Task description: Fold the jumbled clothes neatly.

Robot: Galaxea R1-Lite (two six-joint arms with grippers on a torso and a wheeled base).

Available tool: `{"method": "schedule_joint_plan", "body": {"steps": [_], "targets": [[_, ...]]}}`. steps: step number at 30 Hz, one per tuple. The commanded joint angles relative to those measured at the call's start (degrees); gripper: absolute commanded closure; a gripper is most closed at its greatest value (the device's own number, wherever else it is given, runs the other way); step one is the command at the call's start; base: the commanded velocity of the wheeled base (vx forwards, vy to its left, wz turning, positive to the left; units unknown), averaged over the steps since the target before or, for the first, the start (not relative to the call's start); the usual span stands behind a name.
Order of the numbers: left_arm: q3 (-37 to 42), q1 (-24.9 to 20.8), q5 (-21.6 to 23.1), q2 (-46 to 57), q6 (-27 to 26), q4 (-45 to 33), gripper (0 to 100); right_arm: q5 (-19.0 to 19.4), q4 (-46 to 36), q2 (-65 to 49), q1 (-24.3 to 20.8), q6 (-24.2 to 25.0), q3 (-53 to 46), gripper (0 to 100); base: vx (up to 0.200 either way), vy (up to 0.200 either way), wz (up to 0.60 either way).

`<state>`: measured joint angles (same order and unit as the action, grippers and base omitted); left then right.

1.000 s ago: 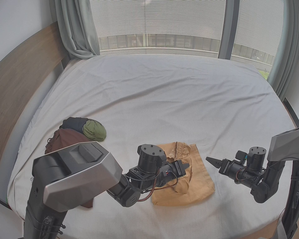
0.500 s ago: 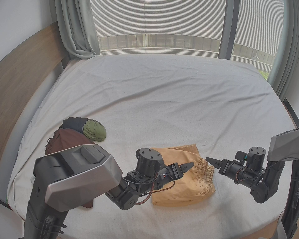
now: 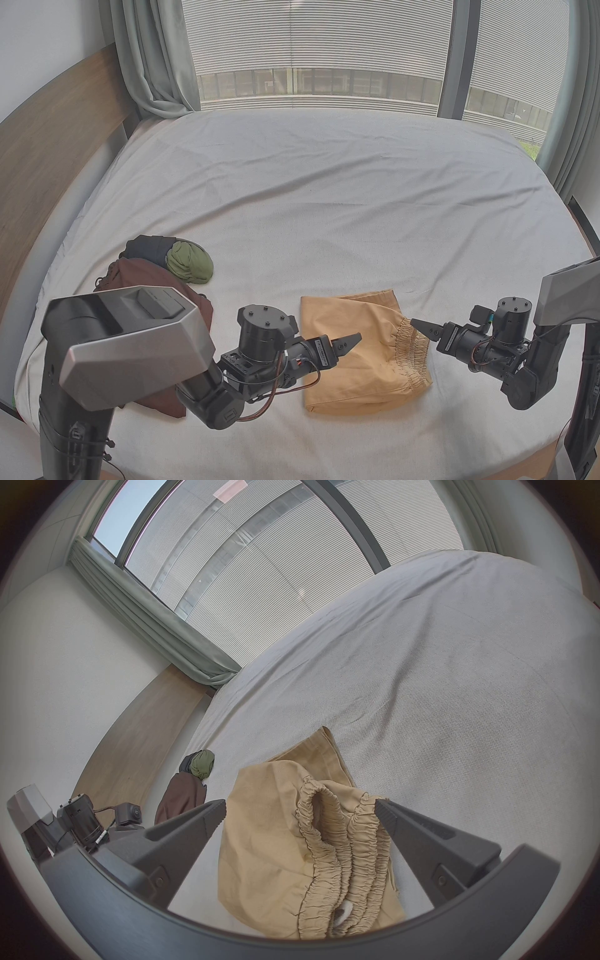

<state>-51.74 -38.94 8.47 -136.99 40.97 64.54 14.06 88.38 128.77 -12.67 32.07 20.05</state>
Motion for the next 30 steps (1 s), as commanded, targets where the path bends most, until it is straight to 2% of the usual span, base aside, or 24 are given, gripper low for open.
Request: {"method": "schedule_joint_plan", "body": {"steps": [1,7,9,16,19,22,25,27,30], "targets": [[5.15,2.11,-0.03,4.53,-0.81,2.17,0,0.09,0.04,0.69,-0.34,-0.08,0.34,0,0.0,0.0,0.0],[13.24,7.03,0.4,6.47,-7.31,7.88,0,0.89,0.04,4.56,-0.52,-0.17,3.94,0,0.0,0.0,0.0],[17.81,10.64,1.02,8.23,-11.0,11.93,0,1.59,-0.05,5.97,-0.61,-0.26,6.31,0,0.0,0.0,0.0],[29.06,17.58,5.59,13.15,-11.88,18.61,0,1.76,-0.49,8.25,-0.96,-0.34,10.88,0,0.0,0.0,0.0],[30.64,19.07,6.12,12.97,-13.29,20.37,0,1.94,-0.58,8.6,-0.96,-0.26,11.85,0,0.0,0.0,0.0],[31.43,22.59,5.5,9.9,-24.62,22.39,0,1.94,-0.4,9.13,-1.31,-0.17,12.11,0,0.0,0.0,0.0],[33.46,24.79,5.5,7.87,-33.15,24.32,0,2.12,-0.05,9.92,-1.31,-0.17,12.2,0,0.0,0.0,0.0],[33.98,25.14,5.59,7.43,-35.79,24.23,0,2.47,-0.05,10.27,-1.31,-0.17,12.29,0,0.0,0.0,0.0],[34.07,25.23,5.41,7.61,-36.31,24.23,0,2.56,-0.05,11.24,-1.4,-0.17,12.82,0,0.0,0.0,0.0]]}}
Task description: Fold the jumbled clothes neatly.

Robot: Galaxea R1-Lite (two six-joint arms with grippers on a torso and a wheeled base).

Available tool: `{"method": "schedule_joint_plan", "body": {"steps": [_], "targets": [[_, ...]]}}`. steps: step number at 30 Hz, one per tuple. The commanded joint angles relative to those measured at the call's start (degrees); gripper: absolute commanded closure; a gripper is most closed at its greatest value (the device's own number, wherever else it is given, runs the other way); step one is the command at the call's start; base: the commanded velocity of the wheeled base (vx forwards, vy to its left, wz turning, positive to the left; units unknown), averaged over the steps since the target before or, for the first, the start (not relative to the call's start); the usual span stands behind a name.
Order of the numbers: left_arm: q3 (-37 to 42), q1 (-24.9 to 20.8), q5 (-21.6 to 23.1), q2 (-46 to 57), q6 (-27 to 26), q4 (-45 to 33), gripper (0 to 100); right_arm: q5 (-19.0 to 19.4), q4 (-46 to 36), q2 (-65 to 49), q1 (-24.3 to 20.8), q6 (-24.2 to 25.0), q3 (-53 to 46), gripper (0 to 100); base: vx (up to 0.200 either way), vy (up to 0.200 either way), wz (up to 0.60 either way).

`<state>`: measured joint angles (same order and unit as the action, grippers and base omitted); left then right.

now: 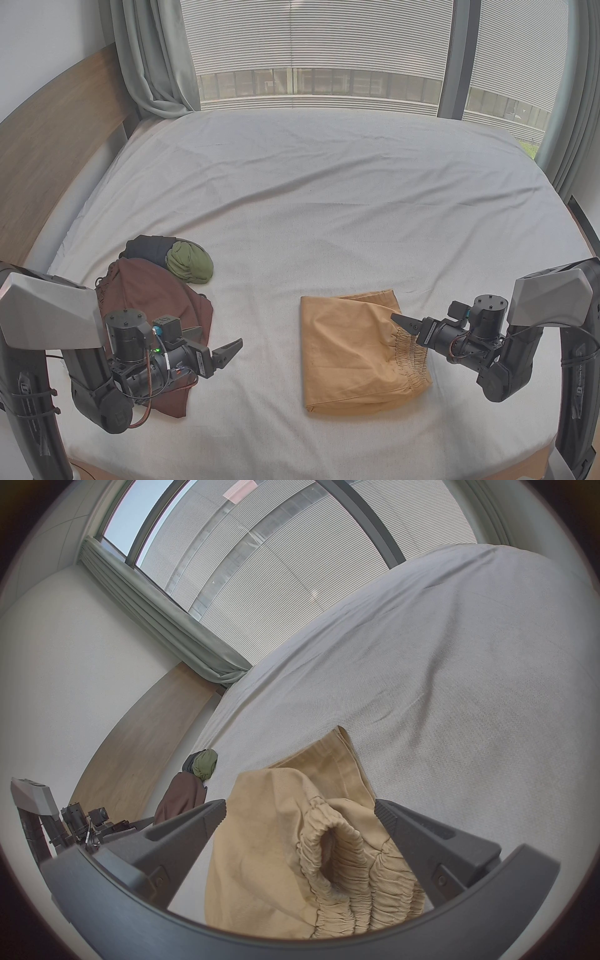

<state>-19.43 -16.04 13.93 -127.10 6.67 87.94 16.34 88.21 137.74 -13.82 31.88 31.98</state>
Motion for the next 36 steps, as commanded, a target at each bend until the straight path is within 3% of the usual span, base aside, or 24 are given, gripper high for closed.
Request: {"method": "schedule_joint_plan", "body": {"steps": [1,3,4,36], "targets": [[1.77,2.33,-0.05,-2.28,-2.01,0.83,0,0.28,0.12,2.44,-0.24,0.03,0.98,0,0.0,0.0,0.0],[1.85,2.16,-0.05,-2.19,-2.01,0.83,0,0.28,0.12,2.62,-0.24,0.03,0.98,0,0.0,0.0,0.0],[1.94,1.98,-0.05,-2.19,-2.01,0.83,0,0.28,0.12,2.53,-0.24,0.03,1.07,100,0.0,0.0,0.0],[2.47,0.84,0.04,-5.0,-2.01,0.91,0,0.28,-0.41,2.53,4.16,-0.33,2.21,100,0.0,0.0,0.0]]}}
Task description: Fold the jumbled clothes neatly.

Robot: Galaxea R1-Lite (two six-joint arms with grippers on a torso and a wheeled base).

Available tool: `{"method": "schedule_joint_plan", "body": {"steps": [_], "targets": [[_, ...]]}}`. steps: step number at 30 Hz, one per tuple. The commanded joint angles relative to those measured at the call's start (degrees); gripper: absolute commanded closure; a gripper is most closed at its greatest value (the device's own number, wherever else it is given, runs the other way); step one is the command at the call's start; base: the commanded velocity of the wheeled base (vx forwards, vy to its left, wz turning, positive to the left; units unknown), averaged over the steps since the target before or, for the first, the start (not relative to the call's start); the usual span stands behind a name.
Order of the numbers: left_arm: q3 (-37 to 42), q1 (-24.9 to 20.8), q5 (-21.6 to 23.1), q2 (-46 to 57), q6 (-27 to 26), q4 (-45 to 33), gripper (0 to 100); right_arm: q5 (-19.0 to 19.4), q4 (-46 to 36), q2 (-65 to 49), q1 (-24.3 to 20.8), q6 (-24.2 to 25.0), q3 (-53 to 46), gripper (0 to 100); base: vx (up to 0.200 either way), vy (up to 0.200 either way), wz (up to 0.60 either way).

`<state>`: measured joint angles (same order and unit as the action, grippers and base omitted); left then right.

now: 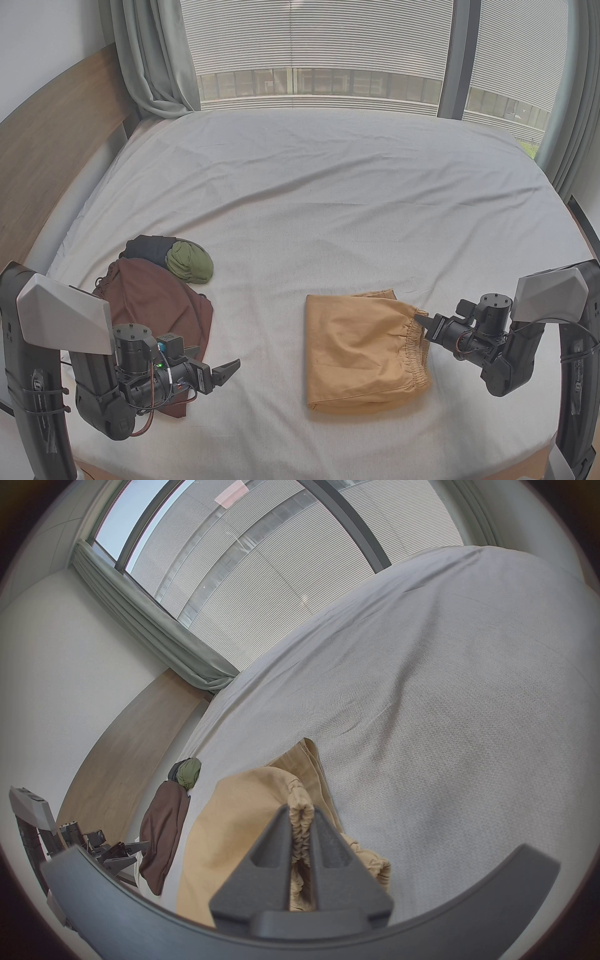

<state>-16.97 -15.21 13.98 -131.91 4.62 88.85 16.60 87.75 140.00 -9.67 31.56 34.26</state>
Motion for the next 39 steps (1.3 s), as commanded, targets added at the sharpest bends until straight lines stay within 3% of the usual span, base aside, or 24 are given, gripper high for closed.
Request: {"method": "schedule_joint_plan", "body": {"steps": [1,9,13,17,33,39], "targets": [[0.01,0.01,-0.01,-0.19,0.04,0.01,0,0.01,0.05,0.28,0.0,-0.01,-0.07,0,0.0,0.0,0.0],[0.18,0.01,-0.1,-0.1,-0.05,0.1,0,-0.08,-0.47,-6.23,-1.32,-0.8,-3.93,0,0.0,0.0,0.0],[0.62,0.01,-0.1,-0.1,-0.14,0.1,0,-0.43,-7.94,-10.62,-1.58,-4.32,-7.19,0,0.0,0.0,0.0],[0.71,0.01,-0.1,-0.19,-0.14,0.1,0,-2.54,-10.49,-9.92,-0.44,-5.63,-10.79,0,0.0,0.0,0.0],[0.71,0.01,-0.01,-0.98,-0.14,0.1,0,-2.37,-9.0,0.89,-0.79,-4.75,-10.61,0,0.0,0.0,0.0],[0.62,0.01,-0.01,-1.42,-0.14,0.19,0,-2.63,-8.03,2.03,-3.96,-0.8,-9.38,0,0.0,0.0,0.0]]}}
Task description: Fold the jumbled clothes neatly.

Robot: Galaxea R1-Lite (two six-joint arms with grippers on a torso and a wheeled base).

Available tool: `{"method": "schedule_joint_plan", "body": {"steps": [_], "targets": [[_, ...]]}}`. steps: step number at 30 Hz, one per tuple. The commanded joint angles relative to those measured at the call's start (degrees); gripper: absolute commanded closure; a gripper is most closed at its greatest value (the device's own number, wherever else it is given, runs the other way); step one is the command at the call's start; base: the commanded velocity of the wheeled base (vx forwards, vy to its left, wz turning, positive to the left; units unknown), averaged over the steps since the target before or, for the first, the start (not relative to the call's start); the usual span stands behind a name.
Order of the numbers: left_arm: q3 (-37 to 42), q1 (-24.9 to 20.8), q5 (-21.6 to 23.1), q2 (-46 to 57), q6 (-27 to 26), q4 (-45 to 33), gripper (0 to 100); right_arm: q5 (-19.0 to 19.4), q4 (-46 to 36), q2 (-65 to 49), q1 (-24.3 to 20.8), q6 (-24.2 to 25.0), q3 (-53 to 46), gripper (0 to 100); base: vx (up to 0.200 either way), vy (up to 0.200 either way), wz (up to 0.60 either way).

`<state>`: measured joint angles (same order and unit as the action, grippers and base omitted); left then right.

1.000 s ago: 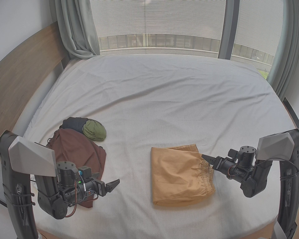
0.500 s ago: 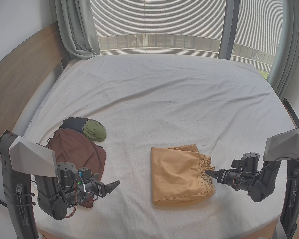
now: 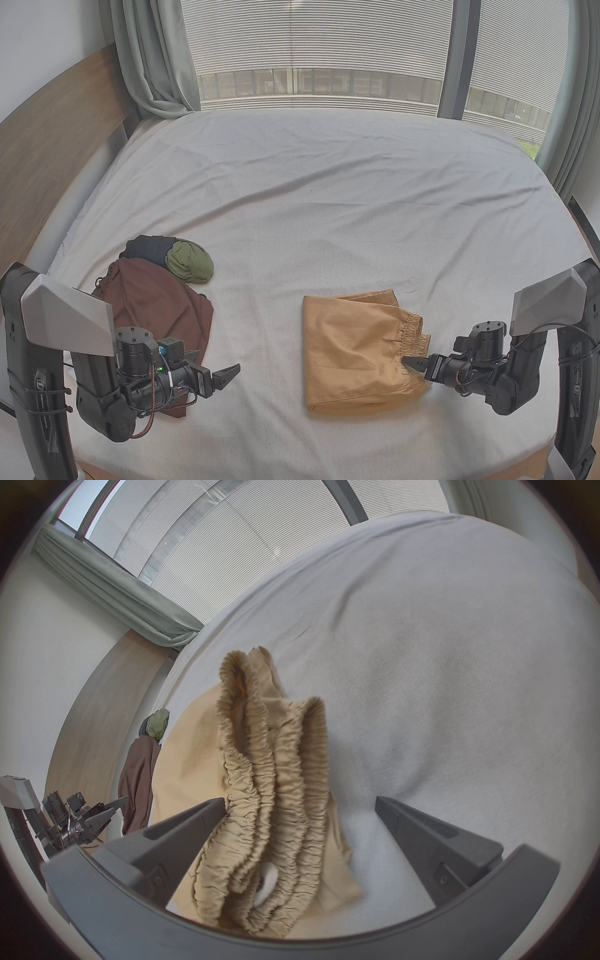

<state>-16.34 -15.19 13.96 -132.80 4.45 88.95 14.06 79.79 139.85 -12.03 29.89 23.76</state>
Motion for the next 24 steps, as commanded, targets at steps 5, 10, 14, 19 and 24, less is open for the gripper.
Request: {"method": "schedule_joint_plan", "body": {"steps": [5,10,14,19,24], "targets": [[-0.01,-0.02,0.02,-0.61,-0.06,0.08,0,-0.08,-0.07,2.88,-3.7,1.93,1.99,0,0.0,0.0,0.0],[-0.01,-0.1,0.02,-0.7,-0.06,0.08,0,0.09,0.11,2.88,-4.84,4.65,3.14,0,0.0,0.0,0.0],[-0.01,-0.1,0.02,-0.79,-0.06,0.08,0,0.09,1.86,3.15,-5.02,5.09,3.14,0,0.0,0.0,0.0],[-0.1,-0.1,0.02,-0.88,-0.06,-0.01,0,-0.08,3.71,4.55,-4.84,5.09,3.31,100,0.0,0.0,0.0],[-0.1,-0.1,0.02,-0.97,-0.14,0.08,0,-0.08,4.06,4.73,-4.84,5.18,3.4,100,0.0,0.0,0.0]]}}
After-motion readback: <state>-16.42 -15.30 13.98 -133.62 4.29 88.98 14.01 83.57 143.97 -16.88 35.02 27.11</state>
